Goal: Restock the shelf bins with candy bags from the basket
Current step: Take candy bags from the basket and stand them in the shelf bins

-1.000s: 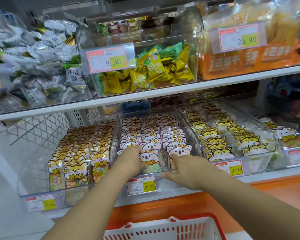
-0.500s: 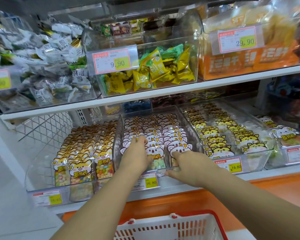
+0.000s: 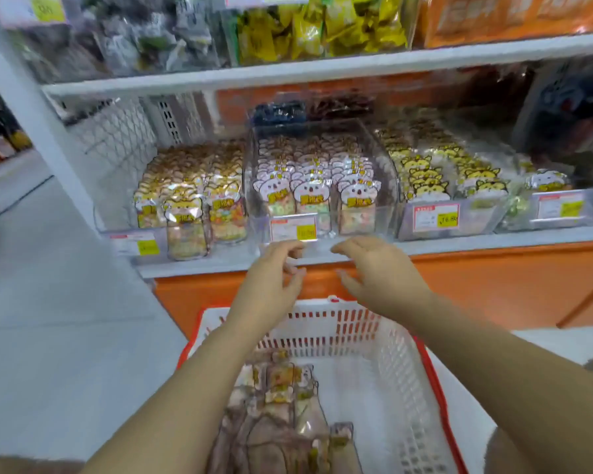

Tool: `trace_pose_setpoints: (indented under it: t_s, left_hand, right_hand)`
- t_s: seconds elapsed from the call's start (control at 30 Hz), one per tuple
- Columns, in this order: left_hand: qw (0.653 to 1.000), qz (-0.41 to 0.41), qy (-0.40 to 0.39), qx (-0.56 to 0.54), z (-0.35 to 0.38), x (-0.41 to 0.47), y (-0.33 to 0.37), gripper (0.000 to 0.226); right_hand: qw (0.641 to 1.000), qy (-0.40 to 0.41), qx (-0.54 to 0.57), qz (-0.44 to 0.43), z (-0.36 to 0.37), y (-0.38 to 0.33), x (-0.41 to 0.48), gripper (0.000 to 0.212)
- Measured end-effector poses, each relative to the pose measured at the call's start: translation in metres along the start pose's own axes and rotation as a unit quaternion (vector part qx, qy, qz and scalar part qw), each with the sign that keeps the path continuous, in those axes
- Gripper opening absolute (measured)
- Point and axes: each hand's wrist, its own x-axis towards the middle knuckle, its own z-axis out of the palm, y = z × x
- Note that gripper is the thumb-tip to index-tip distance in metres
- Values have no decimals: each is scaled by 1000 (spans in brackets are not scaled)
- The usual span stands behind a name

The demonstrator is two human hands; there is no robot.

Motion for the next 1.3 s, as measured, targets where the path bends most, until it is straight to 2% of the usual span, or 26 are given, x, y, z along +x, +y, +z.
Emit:
trace_pose_setpoints:
  t_s: [0.1, 0.23, 0.33, 0.43, 0.5, 0.63, 0.73, 0.8, 0.87, 0.93, 0.97, 1.03, 1.07, 1.13, 1.23, 1.3]
  left_hand:
    - [996, -82, -43, -6, 17, -50, -35, 35]
    - [978, -167, -109, 52, 34, -98, -90, 23]
    - [960, -217, -153, 86, 43, -125, -132, 23]
    - [926, -247, -253, 129, 58, -143, -161, 26]
    - [904, -266, -313, 119, 71, -152, -171, 39]
    - [882, -285, -353, 130, 91, -175, -191, 53]
    - [859, -314, -384, 124, 101, -184, -196, 55]
    - [849, -339, -384, 129, 107, -184, -197, 56]
    - [854, -353, -361, 123, 112, -184, -200, 52]
    - [854, -370, -346, 118, 113, -184, -203, 50]
    - [852, -375, -346, 118, 114, -184, -203, 50]
    - [846, -379, -351, 130, 115, -184, -203, 52]
    - [843, -381, -354, 137, 116, -183, -200, 54]
    - [841, -383, -352, 144, 118, -184, -199, 54]
    - [850, -384, -335, 136, 121, -185, -200, 46]
    - [852, -388, -328, 130, 122, -184, -199, 44]
  right_hand:
    - [994, -101, 9, 31, 40, -16, -26, 39]
    - [970, -223, 49, 82, 108, -18, -60, 34]
    - [929, -338, 69, 138, 156, -3, -82, 33]
    - [879, -430, 86, 188, 191, 14, -100, 37]
    - [854, -462, 100, 218, 210, 21, -111, 42]
    - [801, -495, 146, 302, 243, 23, -136, 52]
    - [747, -466, 227, 417, 261, 18, -149, 66]
    - [693, -436, 283, 499, 271, 16, -154, 67]
    - [631, -412, 323, 572, 281, 14, -159, 69]
    - [589, -382, 348, 621, 293, 15, -163, 69]
    - [585, -369, 348, 632, 300, 17, -165, 73]
    - [607, -373, 330, 619, 305, 20, -165, 73]
    - [631, -376, 314, 601, 306, 22, -164, 65]
    - [662, -386, 293, 572, 307, 24, -162, 32]
    - [693, -397, 279, 533, 309, 22, -164, 42]
    - [697, -394, 287, 525, 307, 16, -164, 45]
